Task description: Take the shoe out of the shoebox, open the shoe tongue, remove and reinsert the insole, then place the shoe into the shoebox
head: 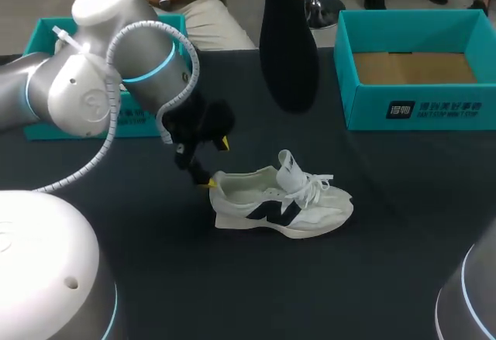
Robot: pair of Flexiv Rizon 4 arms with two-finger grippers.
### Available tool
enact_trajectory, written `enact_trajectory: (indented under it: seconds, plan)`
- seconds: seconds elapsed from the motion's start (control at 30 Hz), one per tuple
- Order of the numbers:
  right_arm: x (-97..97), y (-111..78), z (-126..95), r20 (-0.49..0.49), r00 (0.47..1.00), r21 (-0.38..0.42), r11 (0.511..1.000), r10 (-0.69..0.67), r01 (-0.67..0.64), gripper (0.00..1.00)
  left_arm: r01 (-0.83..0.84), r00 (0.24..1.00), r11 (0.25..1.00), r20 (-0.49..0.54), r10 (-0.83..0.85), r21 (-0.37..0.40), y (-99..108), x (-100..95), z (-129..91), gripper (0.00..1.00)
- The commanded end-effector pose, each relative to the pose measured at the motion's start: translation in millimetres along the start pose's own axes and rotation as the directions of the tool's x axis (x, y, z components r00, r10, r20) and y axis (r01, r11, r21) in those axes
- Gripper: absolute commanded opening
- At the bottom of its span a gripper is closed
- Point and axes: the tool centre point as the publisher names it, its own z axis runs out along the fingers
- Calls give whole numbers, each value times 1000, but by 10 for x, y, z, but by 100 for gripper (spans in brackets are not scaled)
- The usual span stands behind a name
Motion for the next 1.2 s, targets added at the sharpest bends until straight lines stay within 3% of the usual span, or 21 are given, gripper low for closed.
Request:
enact_trajectory:
  seconds: [0.03, 0.3, 0.37, 0.6, 0.67, 0.7, 1.2]
  plan:
    - [2, 5, 5, 2, 1000, 2, 1000, 2, -2, 0, 8, 1000, 1000, -20, -8, 0, -126, -145, 171, 100]
    - [2, 5, 5, 2, 1000, 2, 1000, 2, -2, 0, 69, 998, 998, 7, -69, -9, -259, -326, 573, 100]
    - [2, 5, 5, 2, 1000, 2, 1000, 2, -2, 0, 68, 997, 998, -36, -68, 2, -291, -322, 673, 100]
    - [2, 5, 5, 2, 1000, 2, 1000, 2, -2, 0, 73, 997, 996, -36, -74, -43, -319, -324, 939, 100]
    - [2, 5, 5, 2, 1000, 2, 1000, 2, -2, 0, 80, 995, 996, -50, -82, -41, -308, -337, 973, 42]
    - [2, 5, 5, 2, 1000, 2, 1000, 2, -2, 0, 76, 996, 996, -48, -78, -53, -297, -335, 985, 0]
    - [2, 5, 5, 2, 1000, 2, 1000, 2, -2, 0, 38, 994, 998, -99, -42, -43, -231, -246, 975, 0]
